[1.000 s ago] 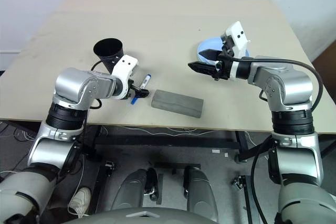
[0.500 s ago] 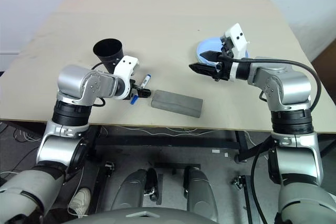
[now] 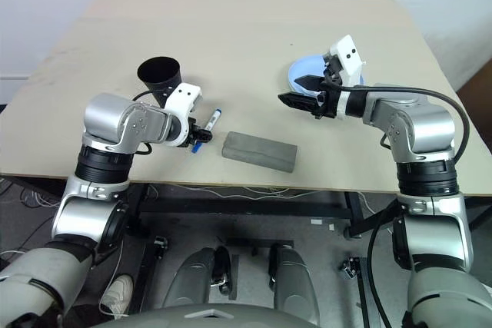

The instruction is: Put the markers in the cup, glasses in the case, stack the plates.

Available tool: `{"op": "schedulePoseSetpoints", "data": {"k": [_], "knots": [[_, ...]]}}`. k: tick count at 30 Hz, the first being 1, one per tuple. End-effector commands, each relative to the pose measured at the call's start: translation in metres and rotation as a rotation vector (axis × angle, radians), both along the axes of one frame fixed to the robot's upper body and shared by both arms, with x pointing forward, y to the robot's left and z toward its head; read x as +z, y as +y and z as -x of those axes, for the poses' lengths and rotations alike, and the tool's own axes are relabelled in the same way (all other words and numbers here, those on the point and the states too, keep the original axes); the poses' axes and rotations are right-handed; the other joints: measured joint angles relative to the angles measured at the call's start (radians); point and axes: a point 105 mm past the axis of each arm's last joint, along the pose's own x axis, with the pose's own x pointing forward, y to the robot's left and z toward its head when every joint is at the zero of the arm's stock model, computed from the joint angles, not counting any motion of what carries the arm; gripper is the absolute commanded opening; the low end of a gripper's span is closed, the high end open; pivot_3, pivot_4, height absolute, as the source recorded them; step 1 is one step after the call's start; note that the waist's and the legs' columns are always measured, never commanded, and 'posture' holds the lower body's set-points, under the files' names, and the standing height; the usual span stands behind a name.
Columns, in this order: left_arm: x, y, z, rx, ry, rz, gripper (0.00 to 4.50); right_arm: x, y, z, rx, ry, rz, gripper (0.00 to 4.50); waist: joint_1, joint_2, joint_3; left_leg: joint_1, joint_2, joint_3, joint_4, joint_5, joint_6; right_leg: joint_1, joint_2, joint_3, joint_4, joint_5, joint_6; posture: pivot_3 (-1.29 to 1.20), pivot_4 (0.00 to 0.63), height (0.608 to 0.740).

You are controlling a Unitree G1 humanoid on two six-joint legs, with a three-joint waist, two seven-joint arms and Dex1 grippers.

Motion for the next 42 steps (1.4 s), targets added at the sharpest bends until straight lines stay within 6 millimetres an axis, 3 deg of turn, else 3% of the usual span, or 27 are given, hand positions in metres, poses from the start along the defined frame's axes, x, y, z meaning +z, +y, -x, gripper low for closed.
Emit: {"op": "schedulePoseSetpoints", "data": {"k": [1,4,10,13,18,25,28,32,38,42], "knots": [[-0.003,0.0,0.004,-0.009,0.033,0.024,1.18,0.008,0.001,-0.002,-0.005,-0.034,0.005,3.52,0.0,0.0,0.0,0.0,0.0,0.0,0.0,0.0,0.0,0.0,0.0,0.0,0.0,0.0,0.0,0.0,0.15,0.71],[0.001,0.002,0.006,-0.035,0.025,0.022,0.27,0.008,0.003,-0.001,0.005,-0.036,0.005,3.52,-0.002,0.0,0.0,0.0,0.0,0.0,0.0,0.0,0.0,0.0,0.0,0.0,0.0,0.0,0.0,0.0,0.15,0.71],[0.009,0.013,0.007,-0.054,0.001,0.005,0.27,0.01,0.002,-0.002,0.0,-0.04,-0.002,3.52,-0.003,0.0,0.0,0.0,0.0,0.0,0.0,0.0,0.0,-0.001,0.0,0.0,0.0,0.0,0.0,0.0,0.15,0.71],[0.017,0.007,0.01,-0.176,-0.076,-0.021,0.27,0.01,0.003,-0.003,0.003,-0.042,-0.005,3.52,-0.003,0.0,0.0,-0.001,0.0,0.0,0.0,0.0,0.0,-0.001,0.0,0.0,0.0,0.0,0.0,0.0,0.15,0.71],[0.049,-0.009,0.012,-0.373,-0.299,-0.016,0.27,0.01,0.006,-0.003,0.009,-0.043,-0.011,3.52,0.0,0.0,0.0,-0.002,0.0,0.0,-0.001,0.0,0.0,-0.003,-0.001,0.0,-0.001,0.0,0.0,0.0,0.15,0.71],[0.086,-0.015,0.006,-0.475,-0.636,-0.024,0.27,0.014,0.008,-0.001,0.02,-0.057,-0.019,3.52,-0.002,0.0,0.0,-0.003,0.0,0.0,-0.001,0.0,0.0,-0.003,-0.001,0.0,-0.001,0.0,0.0,0.0,0.15,0.71],[0.118,-0.021,0.008,-0.502,-0.87,0.034,0.27,0.014,0.007,0.001,0.026,-0.069,-0.014,3.52,-0.002,0.0,0.0,-0.003,0.0,0.0,-0.001,0.0,0.0,-0.003,-0.001,0.0,-0.001,0.0,0.0,0.0,0.15,0.71],[0.142,-0.014,0.015,-0.491,-1.055,0.048,0.27,0.018,0.01,0.007,0.062,-0.107,-0.023,3.52,-0.001,0.0,0.0,-0.003,0.0,0.0,0.0,0.0,0.0,-0.003,-0.001,0.0,-0.001,0.0,0.0,0.0,0.15,0.71],[0.159,-0.004,0.029,-0.469,-1.296,0.063,0.27,0.025,0.02,0.023,0.191,-0.092,-0.096,3.52,0.0,0.0,0.0,-0.002,0.0,0.0,0.0,0.0,0.0,-0.002,0.0,0.0,-0.001,0.0,0.0,0.0,0.15,0.71],[0.167,0.014,0.031,-0.377,-1.369,0.11,0.27,0.028,0.023,0.026,0.227,-0.083,-0.123,3.52,0.0,0.0,0.0,-0.002,0.0,0.0,0.0,0.0,0.0,-0.001,0.0,0.0,-0.001,0.0,0.0,0.0,0.15,0.71]]}}
